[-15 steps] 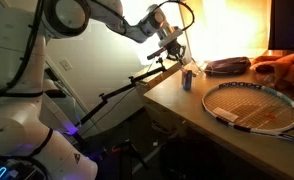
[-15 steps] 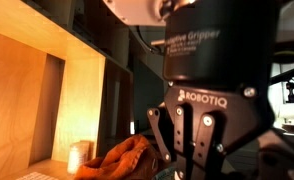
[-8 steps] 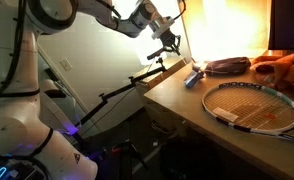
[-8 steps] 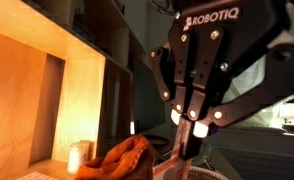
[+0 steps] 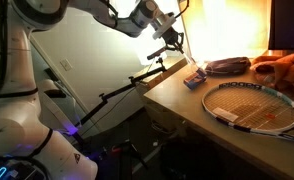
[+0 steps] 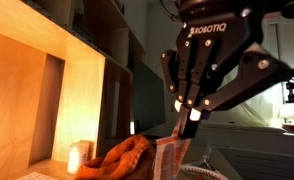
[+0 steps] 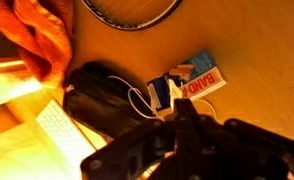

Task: Pick up two strips from the blue box and put them on the table.

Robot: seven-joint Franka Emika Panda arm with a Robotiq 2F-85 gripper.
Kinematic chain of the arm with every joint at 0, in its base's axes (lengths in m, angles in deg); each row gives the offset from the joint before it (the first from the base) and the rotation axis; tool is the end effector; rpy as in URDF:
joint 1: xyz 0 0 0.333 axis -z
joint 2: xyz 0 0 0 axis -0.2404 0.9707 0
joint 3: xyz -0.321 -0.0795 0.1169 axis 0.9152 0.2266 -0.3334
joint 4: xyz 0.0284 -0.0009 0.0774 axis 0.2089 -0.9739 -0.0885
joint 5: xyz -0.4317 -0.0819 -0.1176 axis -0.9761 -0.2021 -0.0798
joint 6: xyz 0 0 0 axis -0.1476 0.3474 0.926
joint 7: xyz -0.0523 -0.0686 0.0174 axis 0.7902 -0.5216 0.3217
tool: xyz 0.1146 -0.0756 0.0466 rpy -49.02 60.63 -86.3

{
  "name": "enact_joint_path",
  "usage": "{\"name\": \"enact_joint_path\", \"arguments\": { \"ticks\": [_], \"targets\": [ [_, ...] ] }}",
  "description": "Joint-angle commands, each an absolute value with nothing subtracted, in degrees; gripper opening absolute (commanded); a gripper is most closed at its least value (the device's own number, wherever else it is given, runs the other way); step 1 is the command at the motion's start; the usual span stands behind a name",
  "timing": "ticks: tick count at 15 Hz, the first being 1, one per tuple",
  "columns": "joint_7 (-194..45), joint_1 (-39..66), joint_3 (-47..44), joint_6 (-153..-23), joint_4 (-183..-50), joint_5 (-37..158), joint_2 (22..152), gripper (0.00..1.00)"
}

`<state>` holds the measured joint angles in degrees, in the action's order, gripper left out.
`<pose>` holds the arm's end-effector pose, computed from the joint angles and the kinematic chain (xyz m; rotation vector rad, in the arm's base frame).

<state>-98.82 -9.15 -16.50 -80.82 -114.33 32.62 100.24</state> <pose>0.6764 0.3980 0.3234 2.3050 1.5866 0.2571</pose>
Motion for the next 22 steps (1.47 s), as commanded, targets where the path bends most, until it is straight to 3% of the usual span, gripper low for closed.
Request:
{"name": "enact_joint_path", "arguments": {
  "ticks": [1,14,15,16,22],
  "targets": [
    [-96.7,-6.5,-15.5,-85.0,-120.6,33.2,96.7,0.01],
    [-97.9,-2.5,-15.9,-86.5,-122.7,37.4,98.7,0.01],
    [-98.2,-2.7,-15.8,-86.0,-122.6,37.3,98.7,0.26],
    [-97.9,-2.7,-15.7,-85.8,-122.5,37.6,98.7,0.27],
    [-97.8,-2.5,-15.8,-86.9,-123.1,38.8,98.6,0.72]
  ]
}}
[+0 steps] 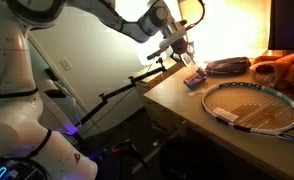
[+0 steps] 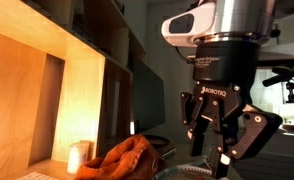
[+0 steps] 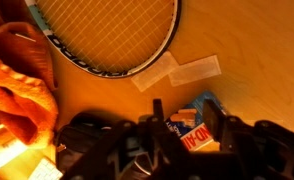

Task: Pick up two strips from the blue box and put them on the table.

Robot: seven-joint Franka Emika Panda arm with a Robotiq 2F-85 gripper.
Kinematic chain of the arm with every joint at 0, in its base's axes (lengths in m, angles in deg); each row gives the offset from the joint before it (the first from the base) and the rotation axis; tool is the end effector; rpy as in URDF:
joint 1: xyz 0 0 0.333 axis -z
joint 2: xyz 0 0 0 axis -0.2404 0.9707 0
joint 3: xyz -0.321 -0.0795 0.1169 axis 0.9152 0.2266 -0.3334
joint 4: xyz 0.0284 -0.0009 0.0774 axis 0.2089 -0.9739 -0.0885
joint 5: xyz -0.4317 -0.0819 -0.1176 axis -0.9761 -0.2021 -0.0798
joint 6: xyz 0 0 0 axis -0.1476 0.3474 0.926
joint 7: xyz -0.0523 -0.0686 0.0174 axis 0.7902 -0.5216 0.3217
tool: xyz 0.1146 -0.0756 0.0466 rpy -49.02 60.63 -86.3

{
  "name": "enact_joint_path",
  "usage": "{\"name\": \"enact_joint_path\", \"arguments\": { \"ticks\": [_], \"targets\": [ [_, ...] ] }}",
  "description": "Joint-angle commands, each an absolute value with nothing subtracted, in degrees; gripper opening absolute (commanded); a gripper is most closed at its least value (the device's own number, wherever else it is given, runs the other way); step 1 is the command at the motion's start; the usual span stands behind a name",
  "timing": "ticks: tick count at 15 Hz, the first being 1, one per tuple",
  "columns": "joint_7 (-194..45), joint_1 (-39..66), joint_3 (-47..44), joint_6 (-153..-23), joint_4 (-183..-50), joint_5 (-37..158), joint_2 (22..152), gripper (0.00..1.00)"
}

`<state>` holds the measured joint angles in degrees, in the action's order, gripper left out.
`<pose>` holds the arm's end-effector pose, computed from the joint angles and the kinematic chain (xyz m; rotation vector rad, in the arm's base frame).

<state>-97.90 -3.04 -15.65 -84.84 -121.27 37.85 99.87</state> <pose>0.6866 0.3154 0.2689 2.4933 1.4522 0.1644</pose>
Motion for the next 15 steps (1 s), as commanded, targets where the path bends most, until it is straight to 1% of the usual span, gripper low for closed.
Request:
{"name": "enact_joint_path", "arguments": {
  "ticks": [1,2,4,5,6,7,8,15],
  "targets": [
    [-97.7,-2.4,-15.9,-87.3,-123.2,39.0,98.6,0.78],
    [-97.8,-2.3,-15.9,-87.4,-123.2,39.1,98.5,0.87],
    [-98.0,-2.3,-15.9,-87.7,-123.3,39.2,98.5,1.0],
    [-98.4,-2.0,-16.2,-88.3,-123.5,39.8,98.4,1.0],
    [-98.0,-3.1,-15.5,-85.8,-121.1,38.6,100.0,0.92],
    [-98.0,-3.0,-15.5,-86.0,-121.2,38.8,100.0,0.99],
    [-98.0,-3.0,-15.6,-86.1,-121.2,38.9,100.0,1.0],
    [-98.0,-2.9,-15.6,-86.3,-121.2,39.0,99.9,1.0]
  ]
}}
